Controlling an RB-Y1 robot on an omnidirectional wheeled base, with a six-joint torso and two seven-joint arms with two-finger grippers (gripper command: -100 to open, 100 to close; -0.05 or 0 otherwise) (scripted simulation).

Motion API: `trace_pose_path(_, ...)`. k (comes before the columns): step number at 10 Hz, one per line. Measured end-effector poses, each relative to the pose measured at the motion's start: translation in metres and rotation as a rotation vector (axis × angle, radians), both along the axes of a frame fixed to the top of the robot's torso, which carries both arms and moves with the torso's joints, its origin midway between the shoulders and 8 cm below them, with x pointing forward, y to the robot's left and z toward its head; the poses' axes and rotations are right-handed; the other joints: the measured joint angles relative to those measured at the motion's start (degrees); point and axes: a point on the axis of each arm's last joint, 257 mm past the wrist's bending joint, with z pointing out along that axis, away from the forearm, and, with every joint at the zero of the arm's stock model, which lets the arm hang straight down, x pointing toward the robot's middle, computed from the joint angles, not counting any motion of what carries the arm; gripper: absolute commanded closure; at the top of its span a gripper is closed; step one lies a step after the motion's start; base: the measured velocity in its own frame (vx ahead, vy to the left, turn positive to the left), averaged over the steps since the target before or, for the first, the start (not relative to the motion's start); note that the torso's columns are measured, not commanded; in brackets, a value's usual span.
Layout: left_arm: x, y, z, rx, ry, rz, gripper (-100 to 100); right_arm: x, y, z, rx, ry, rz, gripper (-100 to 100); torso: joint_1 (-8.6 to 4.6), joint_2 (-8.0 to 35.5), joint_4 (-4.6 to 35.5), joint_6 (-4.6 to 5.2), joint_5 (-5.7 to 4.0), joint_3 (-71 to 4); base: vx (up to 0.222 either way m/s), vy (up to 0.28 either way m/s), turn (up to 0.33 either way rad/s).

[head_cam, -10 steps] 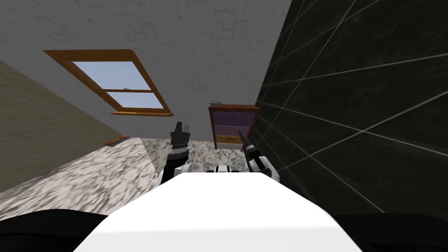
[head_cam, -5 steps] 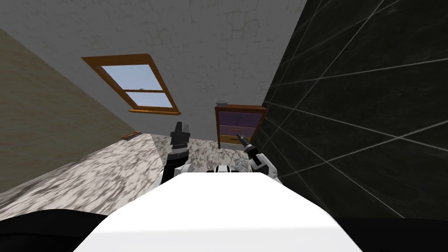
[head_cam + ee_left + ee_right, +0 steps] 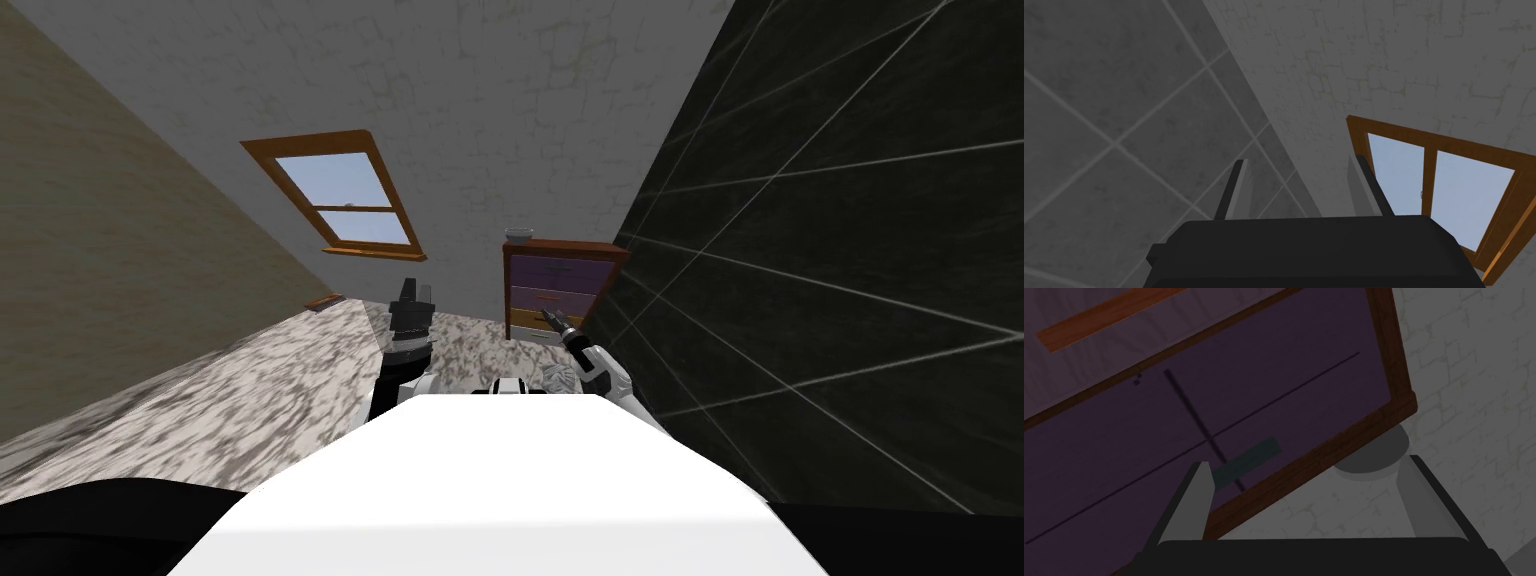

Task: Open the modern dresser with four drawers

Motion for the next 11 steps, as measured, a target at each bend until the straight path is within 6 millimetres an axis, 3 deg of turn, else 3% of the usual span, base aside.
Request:
trace_pose_path(3,0.0,0.0,0.0,0.0,0.0,0.0,0,0.016,-0.028,-0.017,-0.19,0.021,-0.036,-100,-0.07,0.0,0.0,0.01,-0.02,0.0,0.002,0.058,0.085)
trace_pose_path(7,0.0,0.0,0.0,0.0,0.0,0.0,0,0.026,-0.052,-0.034,-0.328,0.045,-0.071,-100,0.0,0.0,0.0,0.03,0.01,0.0,-0.001,0.036,0.084)
trace_pose_path(11,0.0,0.0,0.0,0.0,0.0,0.0,0,0.048,-0.107,-0.047,-0.572,0.067,-0.136,-100,0.07,0.0,0.0,0.0,0.02,0.0,0.01,0.067,0.11)
